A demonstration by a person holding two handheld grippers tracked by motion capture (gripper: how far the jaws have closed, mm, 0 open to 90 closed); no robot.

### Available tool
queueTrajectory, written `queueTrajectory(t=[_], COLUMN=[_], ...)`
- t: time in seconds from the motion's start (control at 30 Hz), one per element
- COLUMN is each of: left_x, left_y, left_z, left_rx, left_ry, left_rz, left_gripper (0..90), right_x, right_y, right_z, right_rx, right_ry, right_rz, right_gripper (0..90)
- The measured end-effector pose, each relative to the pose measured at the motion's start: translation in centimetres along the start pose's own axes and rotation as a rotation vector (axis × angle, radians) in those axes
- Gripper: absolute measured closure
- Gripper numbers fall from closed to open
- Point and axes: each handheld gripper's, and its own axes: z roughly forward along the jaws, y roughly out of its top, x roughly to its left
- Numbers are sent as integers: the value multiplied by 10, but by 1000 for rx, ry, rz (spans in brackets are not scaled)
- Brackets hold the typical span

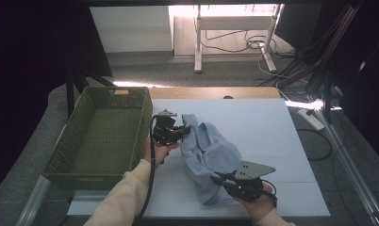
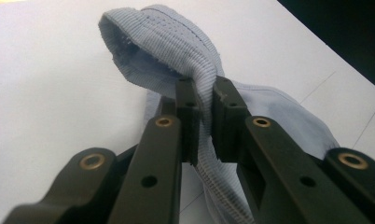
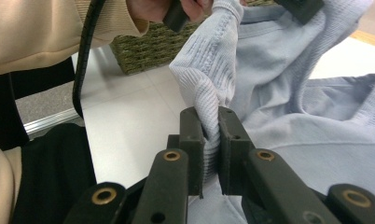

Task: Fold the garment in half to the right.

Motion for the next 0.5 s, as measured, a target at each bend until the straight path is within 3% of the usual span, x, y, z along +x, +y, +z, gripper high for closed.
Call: queueTrajectory(t=[0.5], left_x=[-8], left_y=[6], left_z=[8], left_rx=[13], left_ry=[-5], left_rz=[19], left_gripper=[815], right_x=[-11], right_y=[-9], right_z=[-22], right_rx=[-9], right_ry=[-51], right_rz=[39], right_gripper=[823])
